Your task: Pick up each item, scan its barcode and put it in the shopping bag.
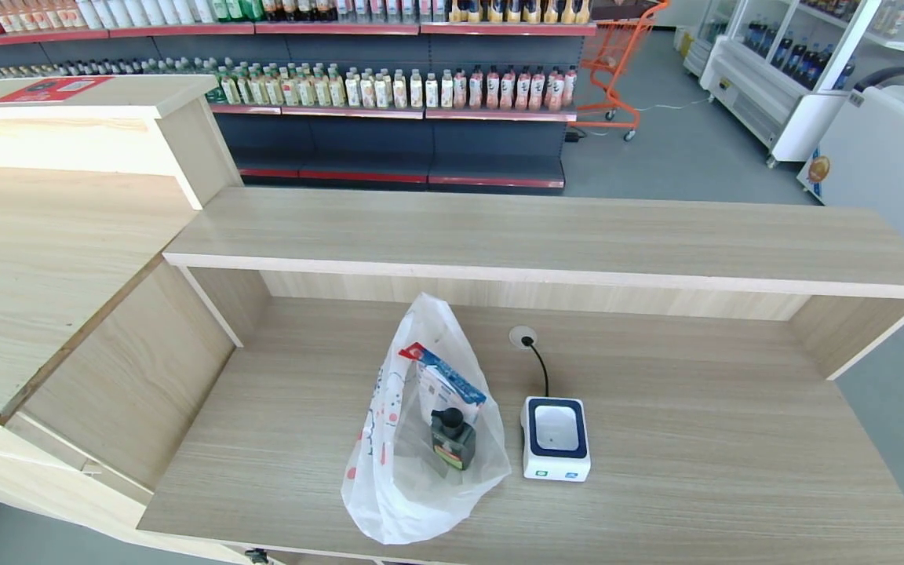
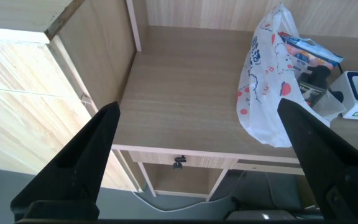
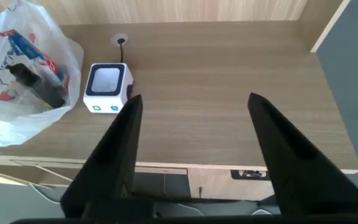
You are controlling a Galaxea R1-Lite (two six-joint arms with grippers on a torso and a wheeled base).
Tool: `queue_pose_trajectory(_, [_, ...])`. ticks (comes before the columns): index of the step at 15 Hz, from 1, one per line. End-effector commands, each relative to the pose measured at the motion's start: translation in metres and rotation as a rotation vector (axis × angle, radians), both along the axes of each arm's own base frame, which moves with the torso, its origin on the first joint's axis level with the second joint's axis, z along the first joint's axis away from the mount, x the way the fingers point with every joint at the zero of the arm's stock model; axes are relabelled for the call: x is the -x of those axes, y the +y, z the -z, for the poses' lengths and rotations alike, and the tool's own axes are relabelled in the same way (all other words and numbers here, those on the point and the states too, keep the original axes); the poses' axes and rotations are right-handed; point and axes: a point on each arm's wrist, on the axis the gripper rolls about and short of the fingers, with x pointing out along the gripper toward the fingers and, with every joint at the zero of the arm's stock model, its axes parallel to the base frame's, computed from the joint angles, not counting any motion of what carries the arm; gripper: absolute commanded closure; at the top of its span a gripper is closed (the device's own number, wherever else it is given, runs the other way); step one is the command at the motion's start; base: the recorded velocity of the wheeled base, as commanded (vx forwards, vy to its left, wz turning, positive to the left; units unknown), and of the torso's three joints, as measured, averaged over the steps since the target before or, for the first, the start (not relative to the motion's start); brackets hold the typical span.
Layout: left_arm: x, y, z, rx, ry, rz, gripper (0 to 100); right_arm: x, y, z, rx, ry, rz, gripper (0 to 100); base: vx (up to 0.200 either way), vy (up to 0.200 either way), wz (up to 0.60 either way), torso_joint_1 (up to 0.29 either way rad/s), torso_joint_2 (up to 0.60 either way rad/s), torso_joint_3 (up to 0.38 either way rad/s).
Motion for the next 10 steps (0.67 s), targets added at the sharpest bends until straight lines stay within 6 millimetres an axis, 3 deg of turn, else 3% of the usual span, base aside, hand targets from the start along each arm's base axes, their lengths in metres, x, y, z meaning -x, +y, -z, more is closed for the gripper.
queue_pose_trajectory(1, [0.0,0.0,0.0,-0.001,-0.001,0.0,0,-0.0001,0.0,0.0001,0.0,0.004,0.0,100,0.0,0.0,0.0,0.0,0.0,0.0])
queue_pose_trajectory(9, [0.0,0.0,0.0,0.003,0.0,0.0,0,-0.0001,0.0,0.0001,0.0,0.004,0.0,100,0.0,0.0,0.0,0.0,0.0,0.0])
queue_pose_trajectory(10, [0.0,0.0,0.0,-0.004,-0.001,0.001,0,-0.0001,0.0,0.0001,0.0,0.004,0.0,100,0.0,-0.2,0.0,0.002,0.01,0.002])
